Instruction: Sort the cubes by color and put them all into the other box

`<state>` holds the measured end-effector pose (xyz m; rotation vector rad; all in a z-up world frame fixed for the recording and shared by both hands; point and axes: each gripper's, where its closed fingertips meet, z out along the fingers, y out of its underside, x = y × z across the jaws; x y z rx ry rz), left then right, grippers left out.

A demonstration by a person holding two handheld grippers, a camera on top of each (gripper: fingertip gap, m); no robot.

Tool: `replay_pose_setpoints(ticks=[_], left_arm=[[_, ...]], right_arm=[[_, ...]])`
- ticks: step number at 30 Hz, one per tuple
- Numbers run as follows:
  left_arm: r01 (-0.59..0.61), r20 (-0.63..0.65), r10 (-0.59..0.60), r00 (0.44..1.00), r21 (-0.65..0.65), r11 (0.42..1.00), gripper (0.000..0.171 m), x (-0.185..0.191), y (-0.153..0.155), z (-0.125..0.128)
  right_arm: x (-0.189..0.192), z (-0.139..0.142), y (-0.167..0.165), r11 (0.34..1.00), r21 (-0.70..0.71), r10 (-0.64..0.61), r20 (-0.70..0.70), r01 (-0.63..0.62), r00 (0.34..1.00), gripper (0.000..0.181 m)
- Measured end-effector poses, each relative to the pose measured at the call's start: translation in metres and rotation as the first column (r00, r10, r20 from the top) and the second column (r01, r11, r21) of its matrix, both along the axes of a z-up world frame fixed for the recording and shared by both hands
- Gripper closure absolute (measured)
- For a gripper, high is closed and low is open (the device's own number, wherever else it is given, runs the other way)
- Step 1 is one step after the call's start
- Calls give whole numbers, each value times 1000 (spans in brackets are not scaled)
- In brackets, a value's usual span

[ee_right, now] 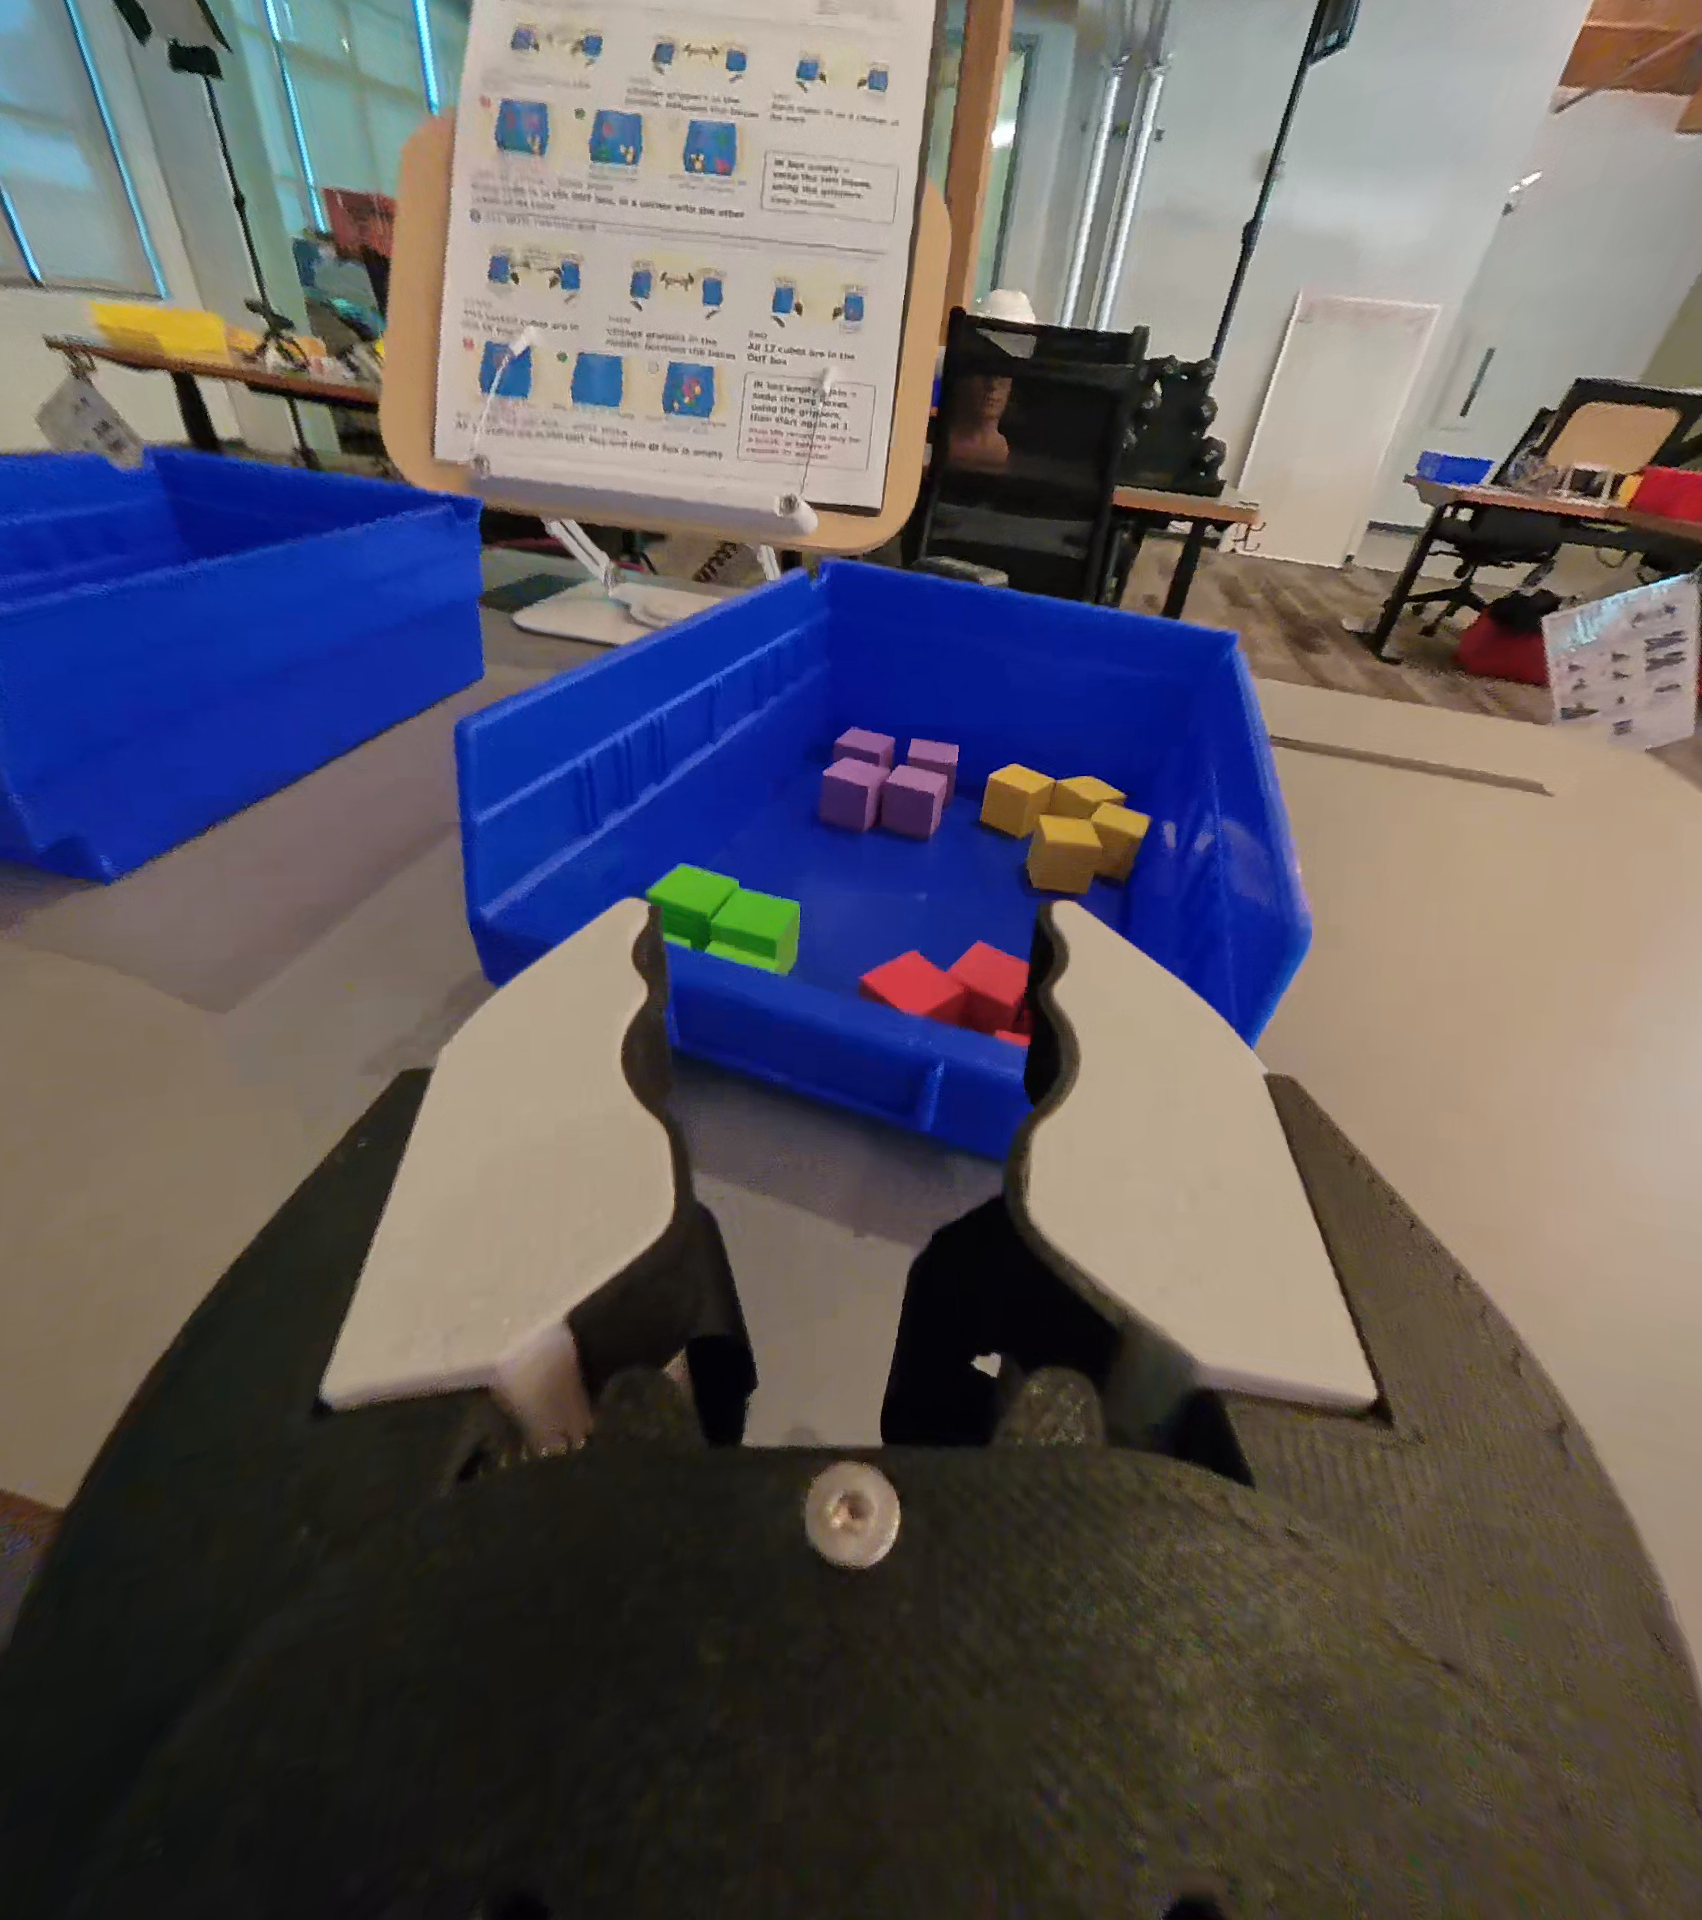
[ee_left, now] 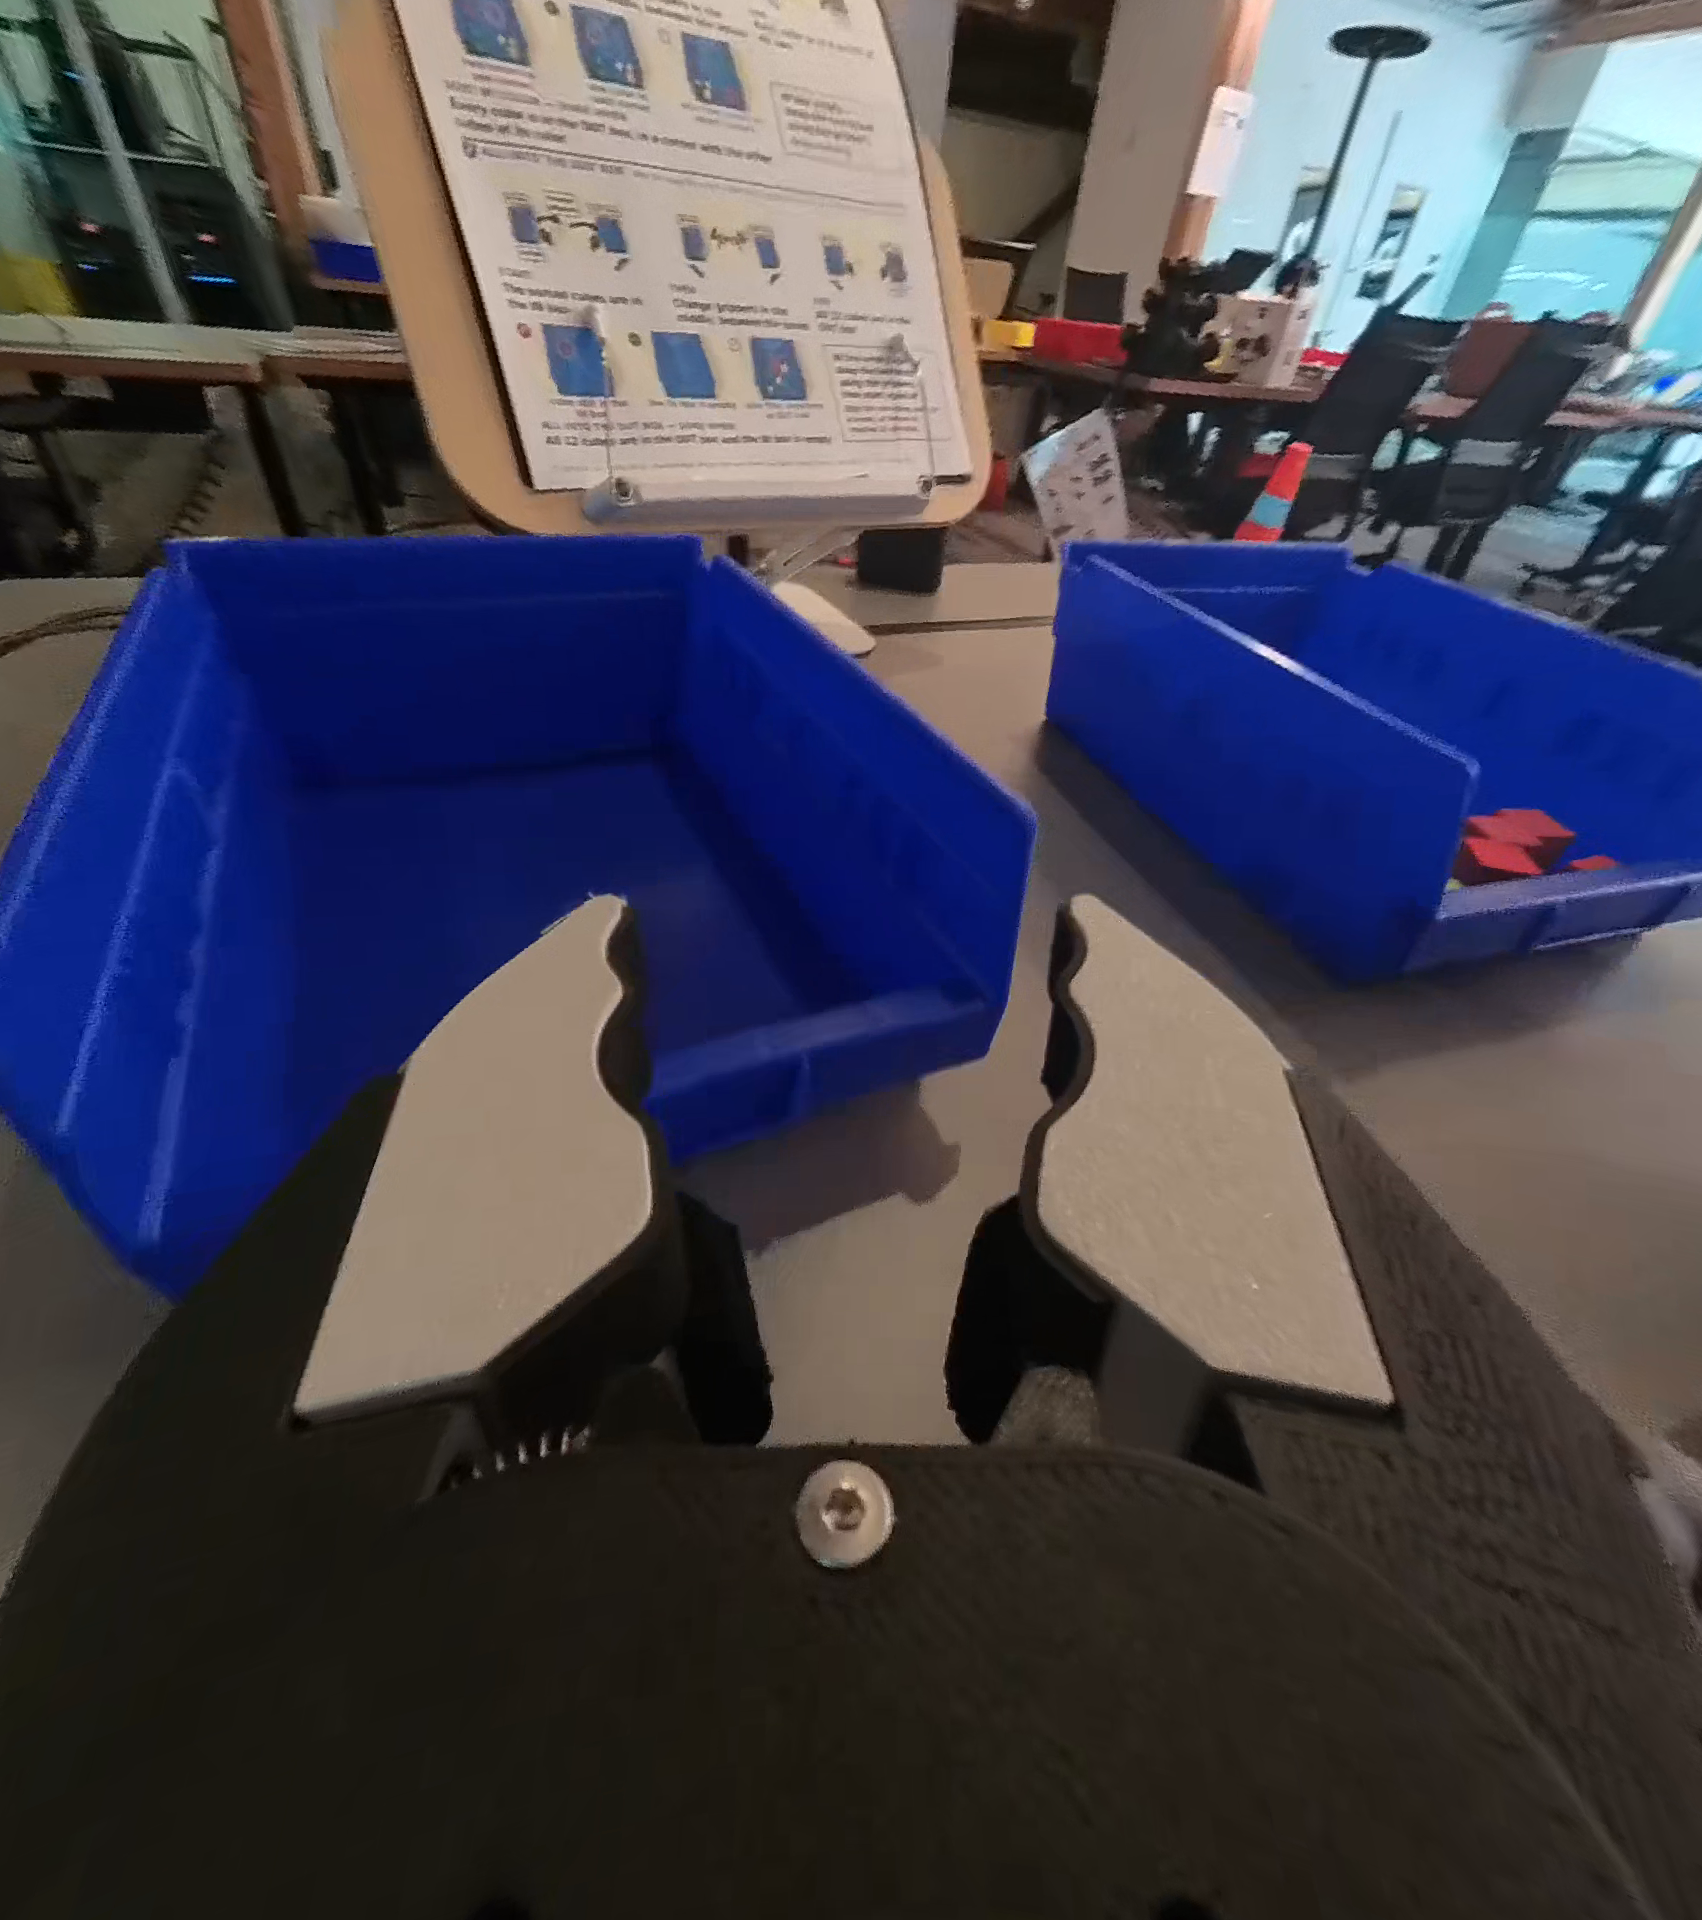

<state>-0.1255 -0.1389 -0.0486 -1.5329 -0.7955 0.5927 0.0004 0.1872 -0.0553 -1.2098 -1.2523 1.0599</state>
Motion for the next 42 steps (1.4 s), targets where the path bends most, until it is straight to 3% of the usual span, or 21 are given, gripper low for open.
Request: replay_pose_setpoints(ticks=[5,12,20,25,27,30,34,38,42], left_arm=[[-31,58,32,998,-29,999,87,5,-2,-19],[-76,16,77,997,-30,997,88,-7,-17,3],[-36,51,37,998,-19,999,85,-5,8,-4],[-41,37,42,998,-22,999,81,-1,24,-4],[-44,25,45,999,-21,999,80,1,27,-2],[-49,30,49,998,-24,999,77,-1,27,-2],[-122,-18,121,992,-49,991,76,-11,-6,8],[-240,2,240,971,-26,970,76,-40,-68,7],[-269,56,270,961,-37,962,77,-60,-93,-8]], right_arm=[[0,-2,-6,999,39,27,22,-28,999,108],[-10,0,-12,999,31,42,29,-43,999,112],[-8,-4,-12,999,35,23,40,-25,999,114],[-5,5,6,998,18,-54,10,54,998,115],[-13,10,-3,999,-28,-36,-4,36,999,117],[-39,4,-41,1000,-4,25,31,-25,999,117],[-77,-10,-79,997,36,64,83,-67,995,123],[-105,-23,-88,998,-7,68,145,-67,987,133],[-118,-31,-90,998,-36,51,198,-45,979,155]])
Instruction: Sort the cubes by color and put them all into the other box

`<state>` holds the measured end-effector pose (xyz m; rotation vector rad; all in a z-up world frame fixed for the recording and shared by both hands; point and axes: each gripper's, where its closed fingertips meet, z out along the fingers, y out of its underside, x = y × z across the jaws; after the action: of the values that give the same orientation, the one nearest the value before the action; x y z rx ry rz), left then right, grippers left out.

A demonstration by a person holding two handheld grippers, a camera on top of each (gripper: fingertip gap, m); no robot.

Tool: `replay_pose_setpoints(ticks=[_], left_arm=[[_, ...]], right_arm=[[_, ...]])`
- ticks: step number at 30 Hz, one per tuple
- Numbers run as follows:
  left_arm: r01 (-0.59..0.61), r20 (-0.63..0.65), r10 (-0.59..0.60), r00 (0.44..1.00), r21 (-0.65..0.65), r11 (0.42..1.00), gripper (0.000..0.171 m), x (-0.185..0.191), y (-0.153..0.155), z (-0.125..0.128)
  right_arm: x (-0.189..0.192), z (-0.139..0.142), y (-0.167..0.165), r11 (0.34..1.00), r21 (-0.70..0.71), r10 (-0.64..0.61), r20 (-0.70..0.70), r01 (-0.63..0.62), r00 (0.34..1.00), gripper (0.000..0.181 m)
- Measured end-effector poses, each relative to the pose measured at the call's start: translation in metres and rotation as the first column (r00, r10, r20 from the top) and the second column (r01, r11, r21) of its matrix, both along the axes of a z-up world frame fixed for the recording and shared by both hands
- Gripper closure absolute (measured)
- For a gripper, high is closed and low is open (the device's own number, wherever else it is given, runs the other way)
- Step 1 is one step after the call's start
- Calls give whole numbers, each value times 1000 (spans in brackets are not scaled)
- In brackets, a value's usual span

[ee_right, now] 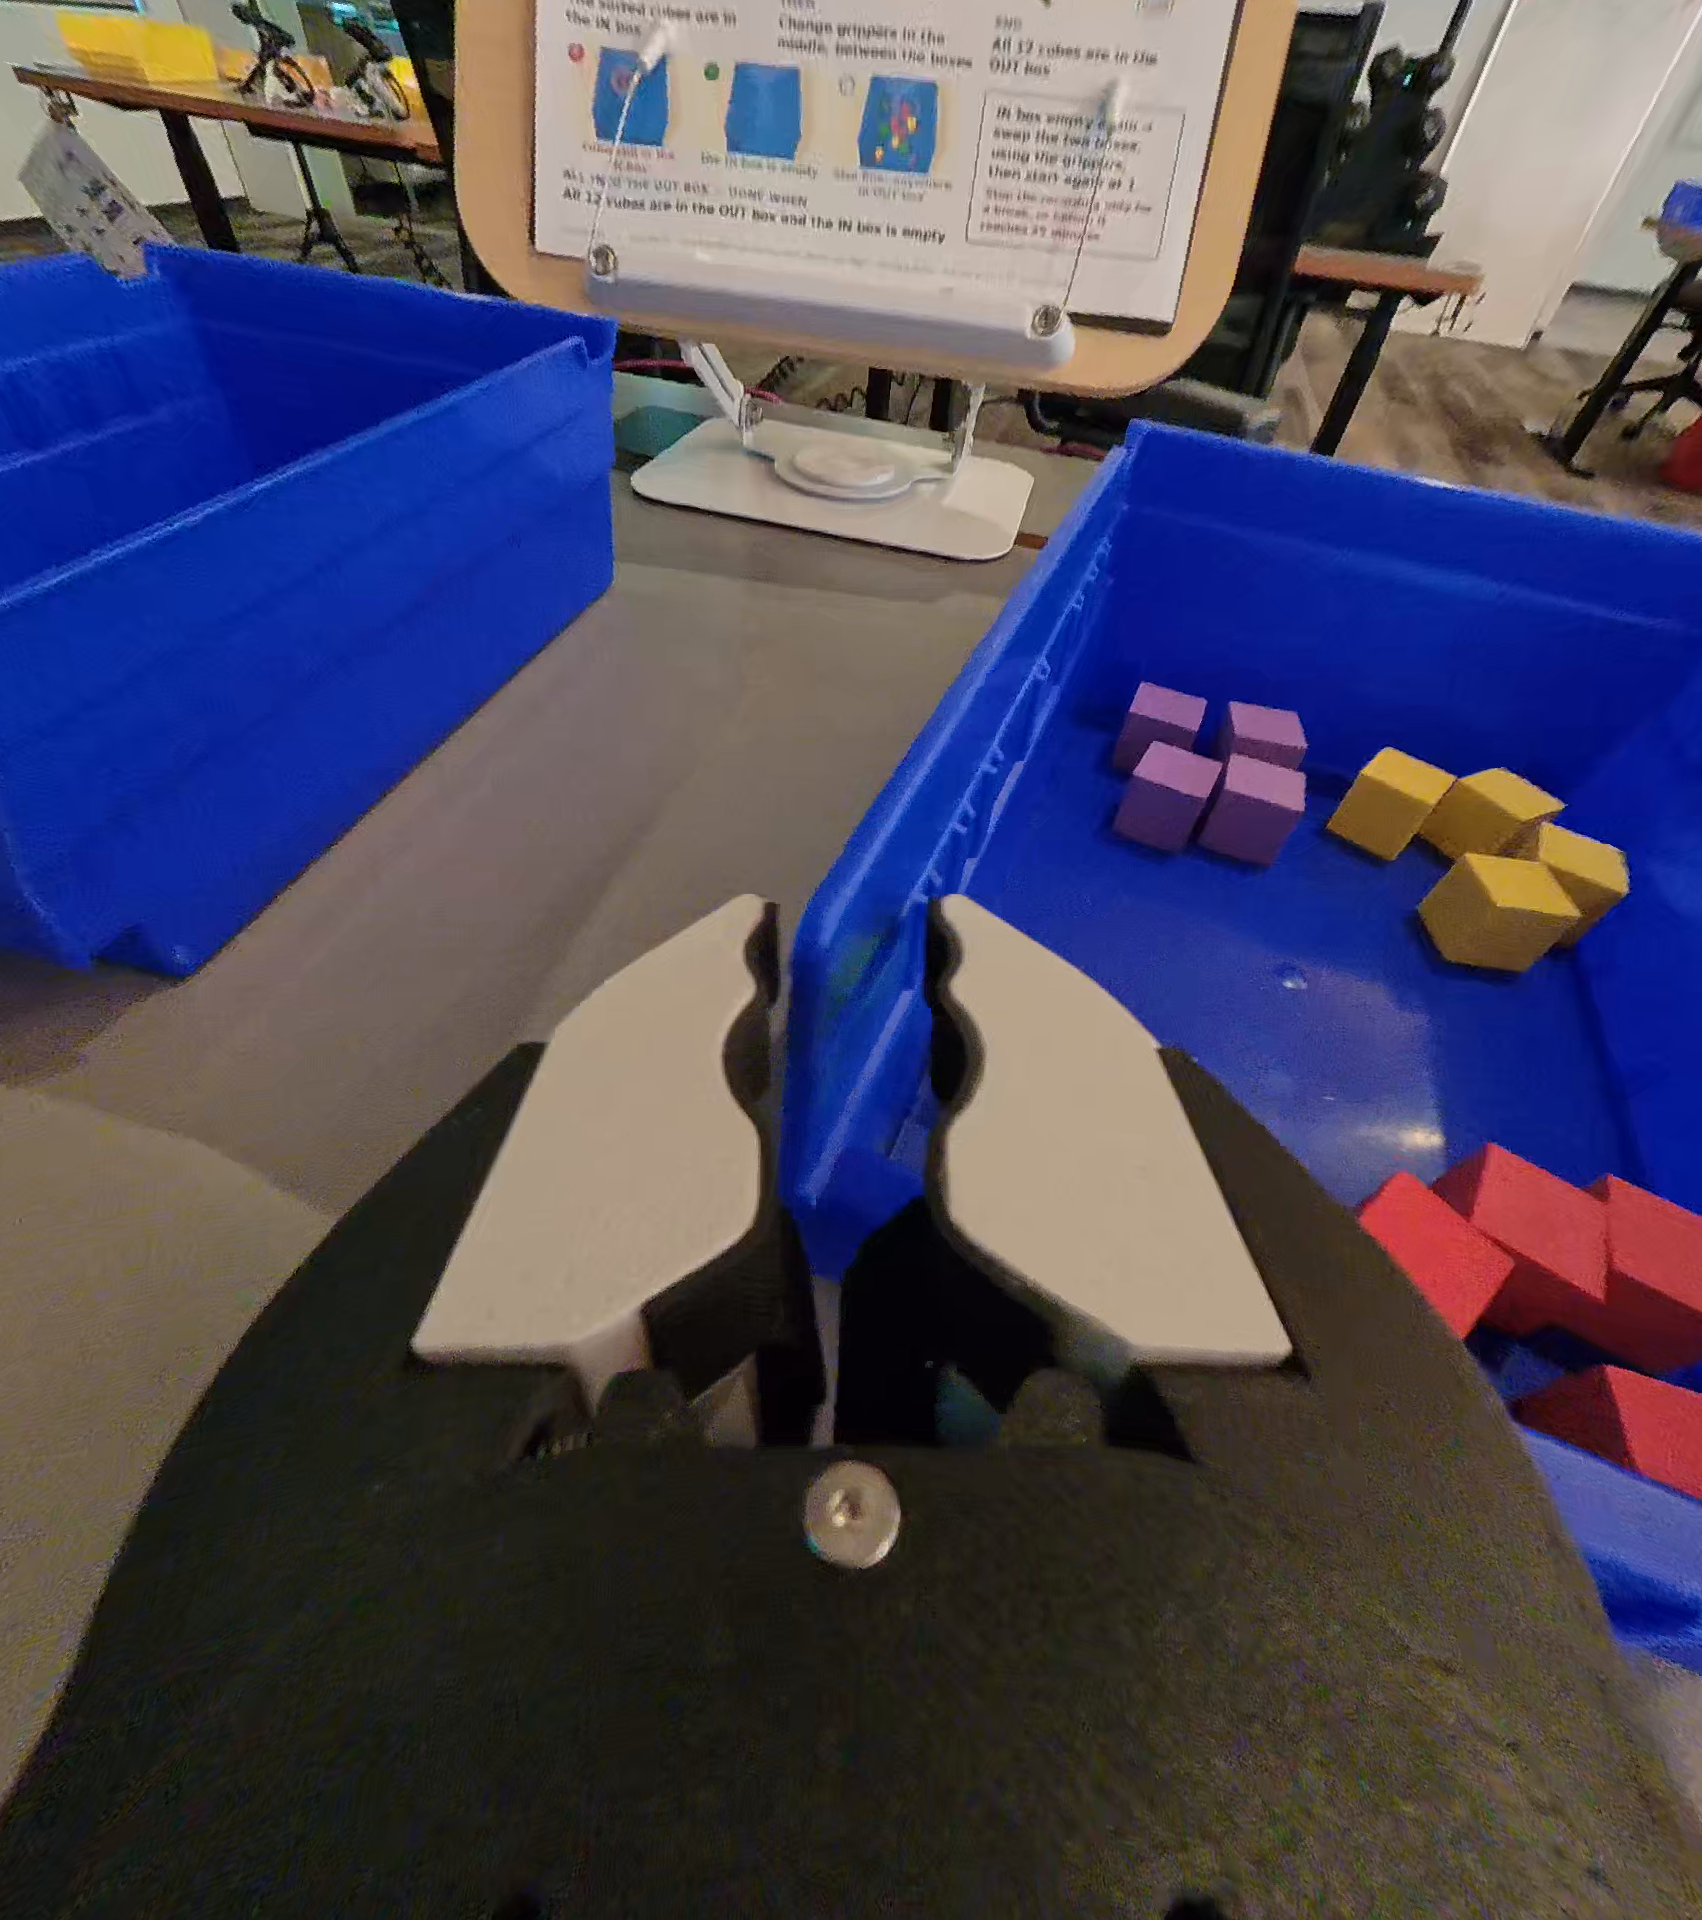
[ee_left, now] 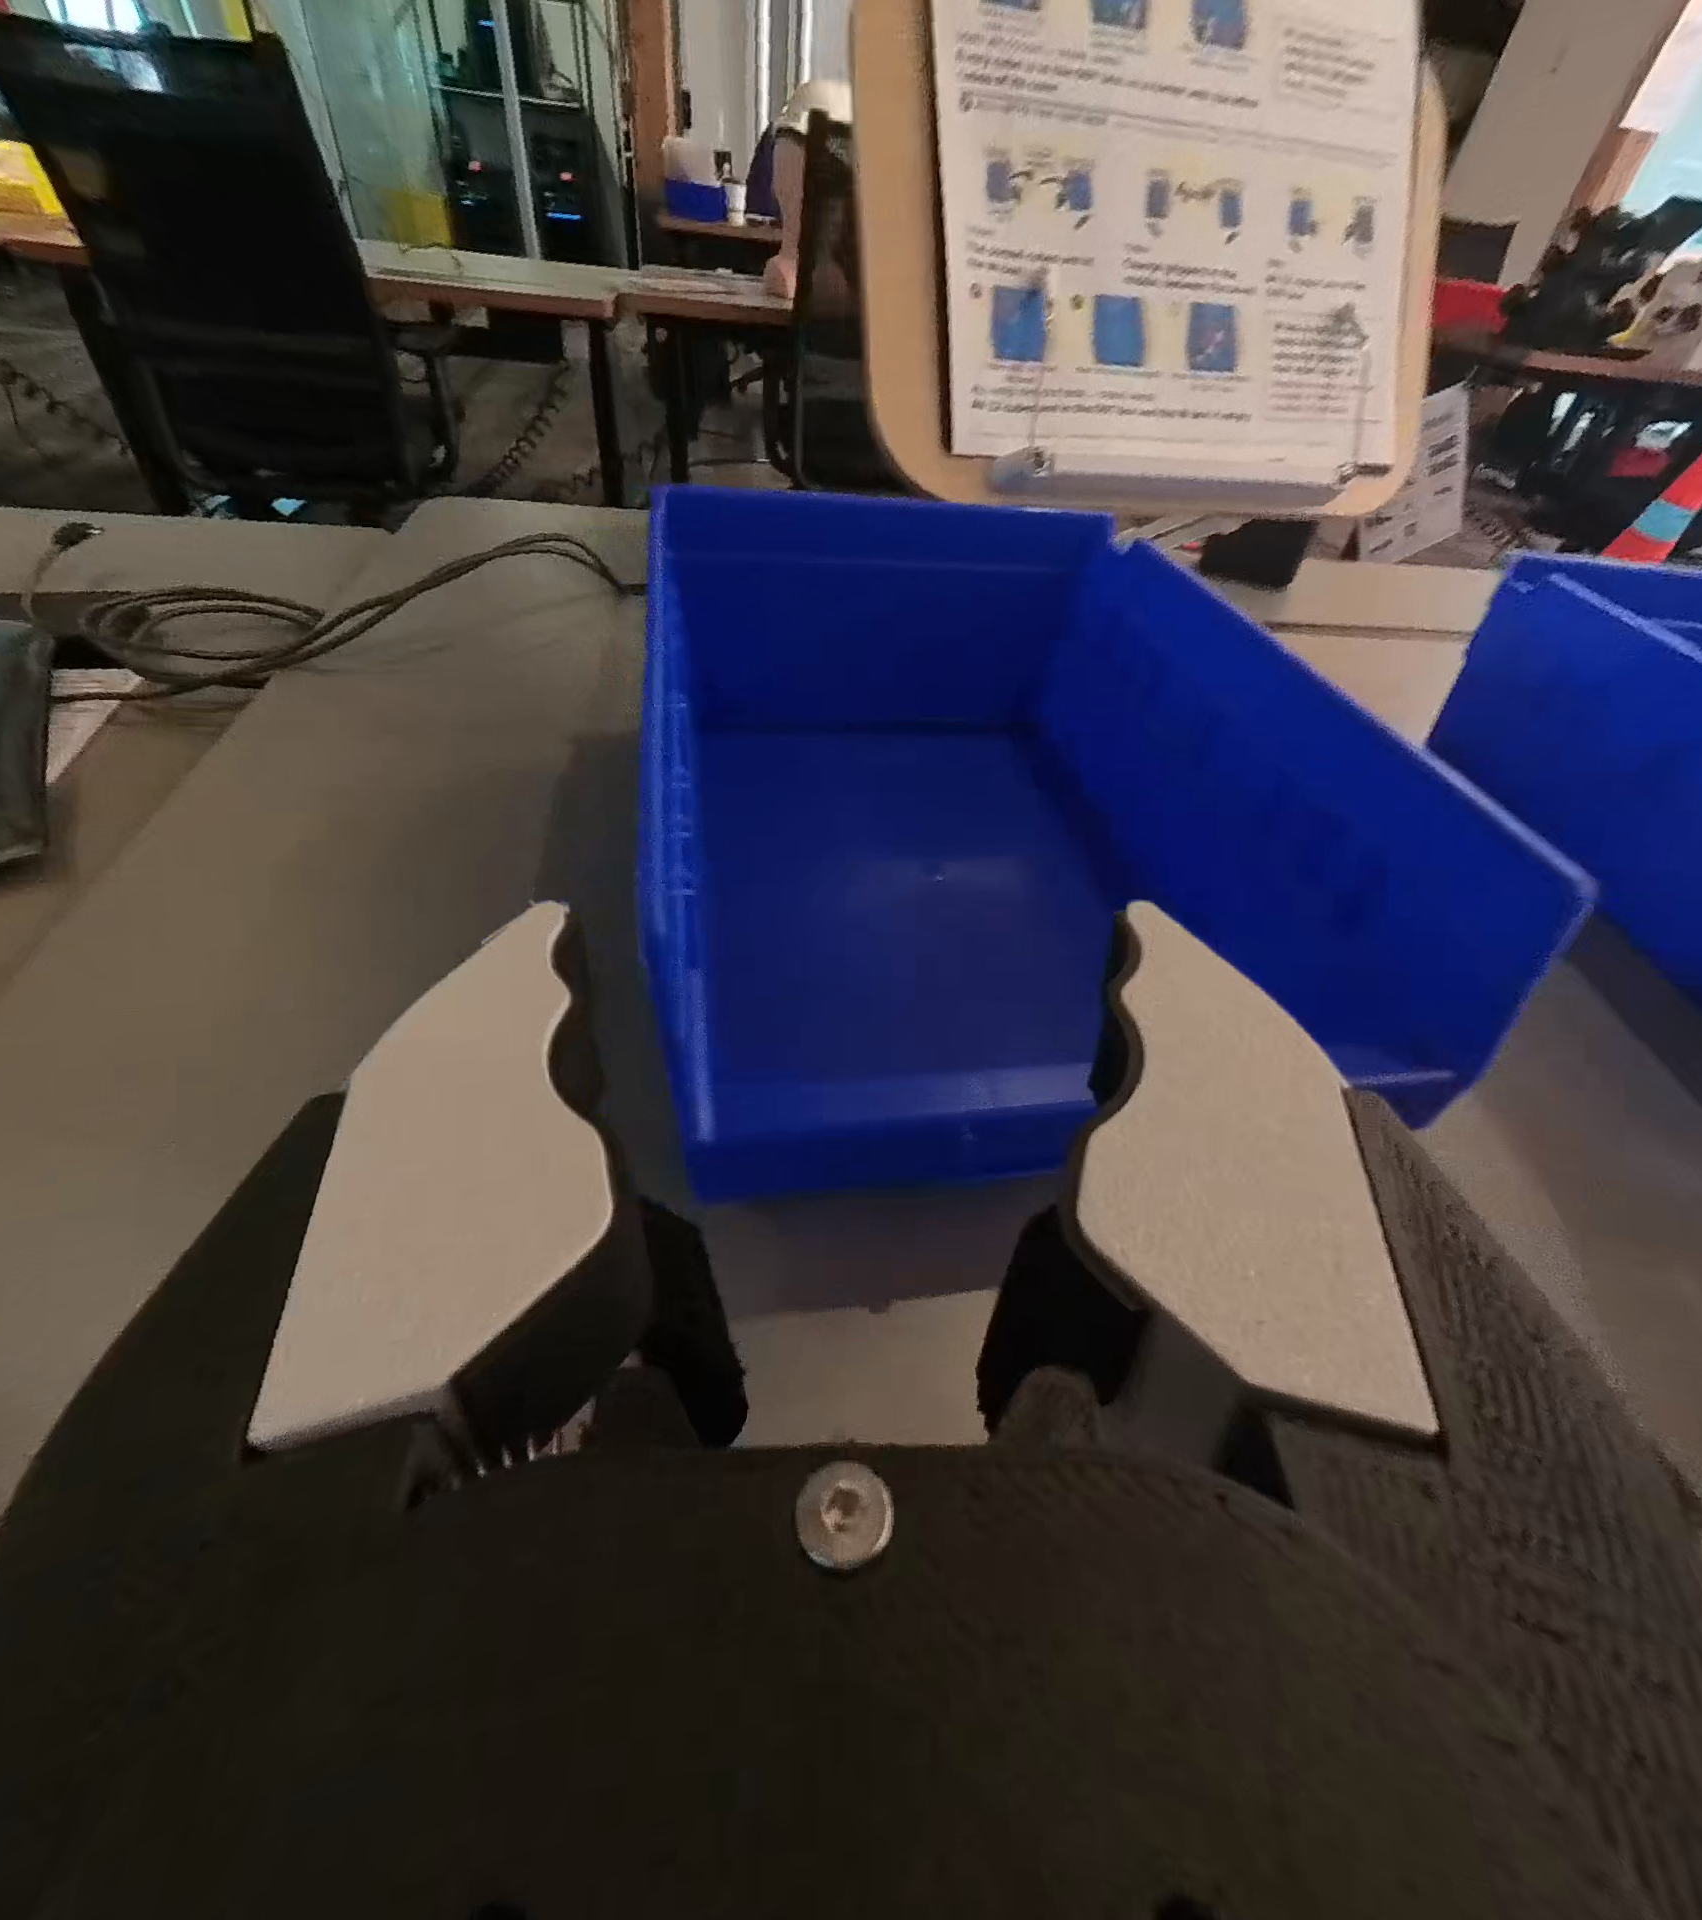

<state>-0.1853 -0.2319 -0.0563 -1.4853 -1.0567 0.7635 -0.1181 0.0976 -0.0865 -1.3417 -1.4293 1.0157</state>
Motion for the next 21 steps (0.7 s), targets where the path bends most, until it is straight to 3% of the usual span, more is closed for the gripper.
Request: replay_pose_setpoints(ticks=[11,14,15,21], left_arm=[[-47,113,65,991,-152,987,84,-39,-7,-42],[-28,129,52,990,-184,983,102,-43,-3,-49],[-11,135,36,990,-187,982,118,-43,0,-50],[8,140,18,990,-184,983,163,-46,-5,-50]], right_arm=[[-6,1,3,993,74,-92,8,91,996,168],[-5,1,4,991,87,-100,6,99,995,168],[-5,1,4,991,89,-97,8,96,995,168],[-2,1,7,993,83,-87,7,86,996,169]])
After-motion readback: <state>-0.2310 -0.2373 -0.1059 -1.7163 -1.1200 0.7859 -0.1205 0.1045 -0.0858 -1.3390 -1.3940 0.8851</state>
